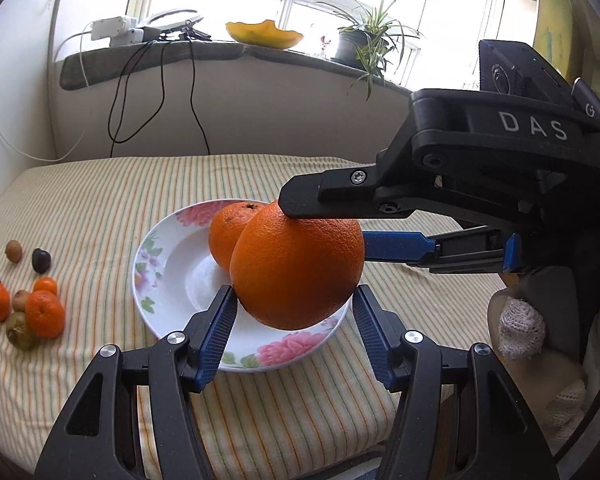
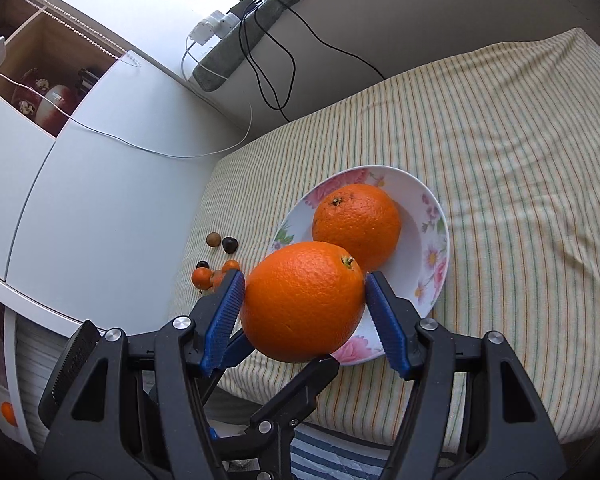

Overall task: Organize fruits
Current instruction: 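Lift the second orange with the left tool and set it on the plate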

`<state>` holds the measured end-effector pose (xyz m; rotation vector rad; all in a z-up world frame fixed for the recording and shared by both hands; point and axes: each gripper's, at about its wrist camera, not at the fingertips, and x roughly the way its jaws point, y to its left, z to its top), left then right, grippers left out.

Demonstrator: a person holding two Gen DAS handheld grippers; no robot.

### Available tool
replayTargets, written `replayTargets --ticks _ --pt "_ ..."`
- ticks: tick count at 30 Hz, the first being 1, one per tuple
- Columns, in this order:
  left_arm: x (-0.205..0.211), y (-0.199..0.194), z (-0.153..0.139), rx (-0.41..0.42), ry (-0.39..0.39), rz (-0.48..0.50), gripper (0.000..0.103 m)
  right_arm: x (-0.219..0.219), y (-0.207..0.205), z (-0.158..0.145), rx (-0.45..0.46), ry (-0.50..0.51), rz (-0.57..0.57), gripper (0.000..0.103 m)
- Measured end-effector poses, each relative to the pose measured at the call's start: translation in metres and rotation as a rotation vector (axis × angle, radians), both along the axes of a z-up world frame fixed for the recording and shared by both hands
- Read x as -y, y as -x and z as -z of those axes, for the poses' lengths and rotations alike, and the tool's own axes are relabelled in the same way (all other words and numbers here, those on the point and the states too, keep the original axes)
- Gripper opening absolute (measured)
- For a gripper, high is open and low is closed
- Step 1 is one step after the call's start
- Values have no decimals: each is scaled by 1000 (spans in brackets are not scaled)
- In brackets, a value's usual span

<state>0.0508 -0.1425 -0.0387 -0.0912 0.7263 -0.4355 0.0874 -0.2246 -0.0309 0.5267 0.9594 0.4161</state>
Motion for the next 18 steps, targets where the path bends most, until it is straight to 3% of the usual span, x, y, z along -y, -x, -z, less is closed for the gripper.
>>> replayTargets --ticks 18 --pt "12 -26 22 -69 -47 44 60 15 -14 27 -34 8 16 66"
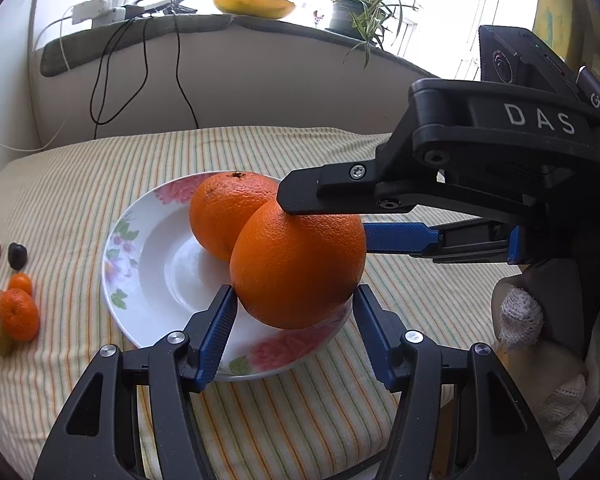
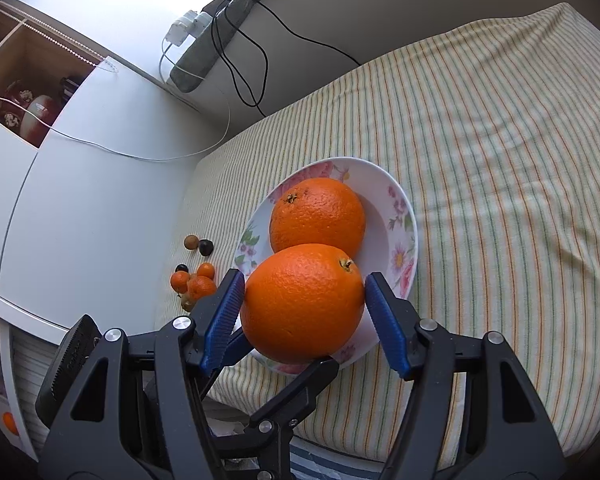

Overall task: Organize fruits
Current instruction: 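Lift the second orange with the left tool and set it on the plate, then withdraw the left tool from the plate toward the small fruits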

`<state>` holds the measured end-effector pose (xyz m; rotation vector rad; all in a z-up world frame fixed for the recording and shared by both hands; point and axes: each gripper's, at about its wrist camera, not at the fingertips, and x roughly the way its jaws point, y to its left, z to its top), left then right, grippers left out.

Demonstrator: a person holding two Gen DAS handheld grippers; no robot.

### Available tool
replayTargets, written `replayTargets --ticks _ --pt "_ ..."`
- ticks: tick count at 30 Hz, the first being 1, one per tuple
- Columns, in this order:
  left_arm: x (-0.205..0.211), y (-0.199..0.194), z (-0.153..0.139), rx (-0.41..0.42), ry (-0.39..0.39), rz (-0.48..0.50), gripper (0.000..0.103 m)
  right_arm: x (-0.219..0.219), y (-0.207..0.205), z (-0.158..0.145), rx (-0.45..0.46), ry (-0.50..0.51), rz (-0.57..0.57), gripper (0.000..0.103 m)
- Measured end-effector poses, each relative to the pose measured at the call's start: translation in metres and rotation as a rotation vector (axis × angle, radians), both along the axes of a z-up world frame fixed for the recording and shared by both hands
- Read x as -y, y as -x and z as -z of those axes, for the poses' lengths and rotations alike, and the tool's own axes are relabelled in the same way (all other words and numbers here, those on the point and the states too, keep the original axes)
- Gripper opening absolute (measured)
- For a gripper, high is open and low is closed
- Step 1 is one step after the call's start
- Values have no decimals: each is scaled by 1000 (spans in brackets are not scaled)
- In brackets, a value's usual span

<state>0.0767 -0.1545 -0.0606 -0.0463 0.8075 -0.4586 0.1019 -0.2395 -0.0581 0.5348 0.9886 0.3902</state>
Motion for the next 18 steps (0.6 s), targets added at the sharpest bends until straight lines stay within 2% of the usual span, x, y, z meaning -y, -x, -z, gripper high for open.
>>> replayTargets --ticks 3,8,18 --pt "4 -1 5 -13 -14 5 60 -1 0 -3 24 45 8 66" --pt "-2 2 4 1 -10 -2 60 6 3 -7 38 48 18 71" --pt "-16 19 -8 35 -19 2 62 7 17 -16 93 93 33 71"
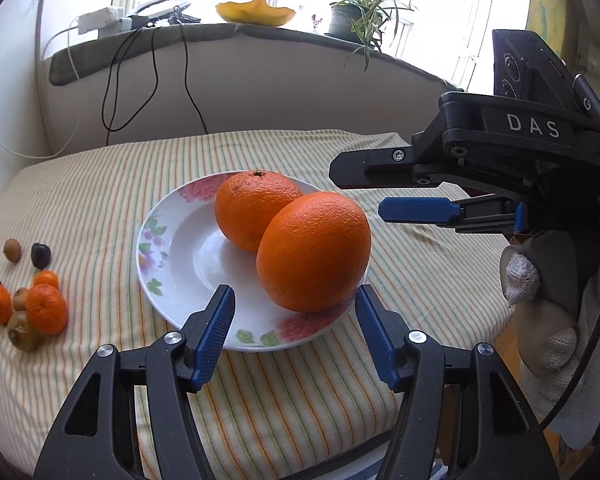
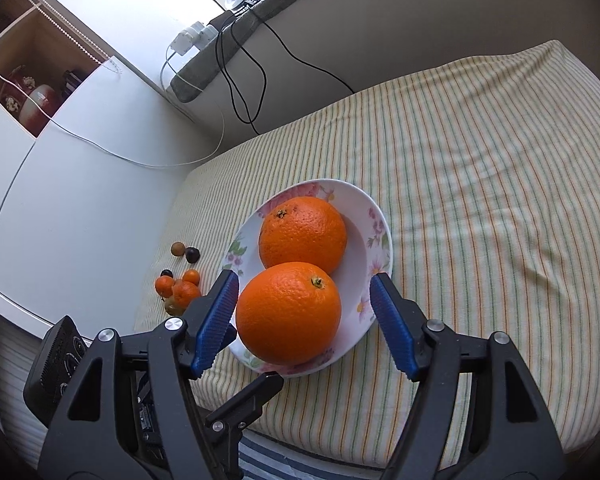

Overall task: Organize fruits
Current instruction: 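Withdraw the left tool from the plate toward the small fruits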

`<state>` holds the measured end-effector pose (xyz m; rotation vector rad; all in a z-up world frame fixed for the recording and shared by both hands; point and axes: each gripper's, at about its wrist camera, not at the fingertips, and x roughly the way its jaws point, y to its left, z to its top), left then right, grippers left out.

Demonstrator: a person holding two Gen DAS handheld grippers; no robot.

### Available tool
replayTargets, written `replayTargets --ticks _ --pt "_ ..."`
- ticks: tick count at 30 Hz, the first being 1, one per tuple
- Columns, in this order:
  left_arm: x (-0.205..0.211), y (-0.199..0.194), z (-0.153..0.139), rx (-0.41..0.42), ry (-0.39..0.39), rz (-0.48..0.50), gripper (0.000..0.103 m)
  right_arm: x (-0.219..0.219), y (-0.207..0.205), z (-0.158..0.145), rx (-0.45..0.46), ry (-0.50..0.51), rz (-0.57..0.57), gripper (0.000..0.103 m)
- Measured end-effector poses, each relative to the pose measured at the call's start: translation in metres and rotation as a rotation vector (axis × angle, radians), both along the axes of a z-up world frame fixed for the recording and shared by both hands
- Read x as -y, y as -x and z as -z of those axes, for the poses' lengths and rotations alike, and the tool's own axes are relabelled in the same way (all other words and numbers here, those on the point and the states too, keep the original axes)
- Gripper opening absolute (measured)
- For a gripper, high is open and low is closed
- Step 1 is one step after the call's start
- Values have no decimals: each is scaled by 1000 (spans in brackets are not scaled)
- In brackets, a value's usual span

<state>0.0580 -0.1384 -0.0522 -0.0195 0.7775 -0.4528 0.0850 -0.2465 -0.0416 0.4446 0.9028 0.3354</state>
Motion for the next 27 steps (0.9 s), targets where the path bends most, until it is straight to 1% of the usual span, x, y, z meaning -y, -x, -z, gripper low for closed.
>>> replayTargets --ticks 2,3,4,5,7,9,10,14,17,22,27 --pt "-6 3 -2 2 5 -6 63 -3 4 -6 25 22 -2 72" --pt "-9 3 -4 0 10 -15 63 -5 7 -9 40 30 -2 73" --pt "-13 3 -4 -3 18 -20 63 -6 8 -13 57 38 0 77" --pt "-17 5 -5 -4 25 -22 63 -8 10 -16 73 49 6 78" --pt "-25 10 -7 1 25 -30 63 -12 15 -24 111 78 7 78" --pt "-35 17 -9 13 26 -36 67 -20 21 -31 149 117 -4 78" --pt "-42 20 -10 18 21 -49 69 -24 24 -34 169 134 -13 78" --pt "-70 29 -15 35 15 -104 70 -47 36 -45 245 195 -52 79" --pt "-92 37 -16 47 -4 -149 70 -67 44 -48 290 240 -97 79" --pt "-131 47 -14 65 -18 -233 70 -98 53 -49 353 276 -153 79" --pt "-164 56 -6 70 -35 -298 70 -120 54 -44 379 291 -188 79"
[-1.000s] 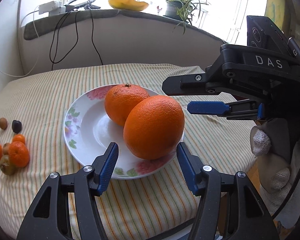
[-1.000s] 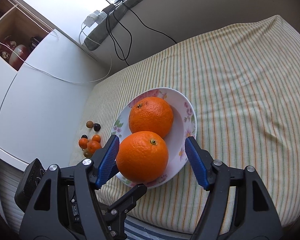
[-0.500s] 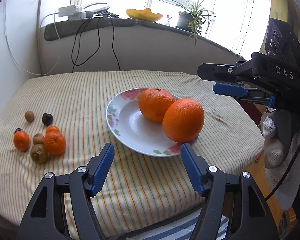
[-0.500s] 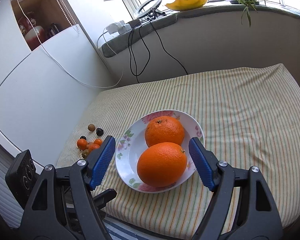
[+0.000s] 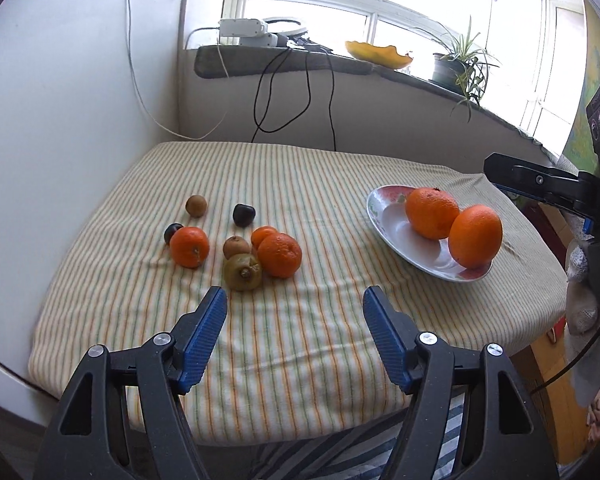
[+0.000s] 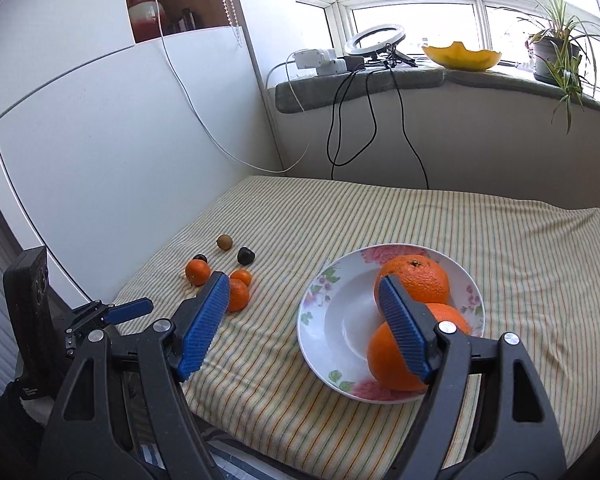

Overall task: Organize fruits
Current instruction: 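Withdraw the left tool from the plate toward the small fruits, then grasp a tangerine with the right tool while the left tool grasps a green kiwi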

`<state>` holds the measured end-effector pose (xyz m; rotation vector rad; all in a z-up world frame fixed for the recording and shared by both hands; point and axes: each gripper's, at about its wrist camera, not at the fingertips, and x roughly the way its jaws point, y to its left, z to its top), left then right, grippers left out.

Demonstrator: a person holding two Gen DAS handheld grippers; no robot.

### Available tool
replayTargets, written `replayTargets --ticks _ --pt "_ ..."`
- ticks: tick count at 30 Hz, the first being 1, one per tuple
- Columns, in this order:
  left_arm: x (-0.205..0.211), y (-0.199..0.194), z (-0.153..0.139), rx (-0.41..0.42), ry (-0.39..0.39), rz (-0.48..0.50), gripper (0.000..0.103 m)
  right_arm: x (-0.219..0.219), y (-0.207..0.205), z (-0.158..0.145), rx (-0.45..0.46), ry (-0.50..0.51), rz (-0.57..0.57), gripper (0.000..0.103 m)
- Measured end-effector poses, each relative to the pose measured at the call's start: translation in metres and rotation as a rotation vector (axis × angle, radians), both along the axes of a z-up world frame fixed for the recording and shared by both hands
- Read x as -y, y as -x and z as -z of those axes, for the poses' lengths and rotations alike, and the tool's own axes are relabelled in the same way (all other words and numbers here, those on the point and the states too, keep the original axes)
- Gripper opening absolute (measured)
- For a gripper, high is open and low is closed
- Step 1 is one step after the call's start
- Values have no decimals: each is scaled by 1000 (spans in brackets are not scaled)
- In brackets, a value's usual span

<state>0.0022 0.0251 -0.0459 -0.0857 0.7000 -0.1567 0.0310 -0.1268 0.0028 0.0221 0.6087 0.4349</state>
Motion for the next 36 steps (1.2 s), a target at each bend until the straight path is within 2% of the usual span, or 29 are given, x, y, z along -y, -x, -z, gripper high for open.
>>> replayTargets --ticks 6,9,11,17,26,36 --pt "-30 1 9 -10 27 -55 70 -33 -8 13 -52 53 -83 79" --pt "-37 -2 13 -16 39 -50 60 -48 -17 21 -82 62 -113 79" --pt "-40 -5 17 -25 54 -44 53 -56 -23 27 -99 71 -127 73" --pt "-44 -18 26 -52 92 -13 46 -80 -42 45 -164 92 -176 59" --pt "-42 -39 36 -63 99 -1 43 -101 -72 73 -270 80 -211 51" --pt "-39 -53 46 -83 95 22 41 -117 -94 90 -334 78 -205 50"
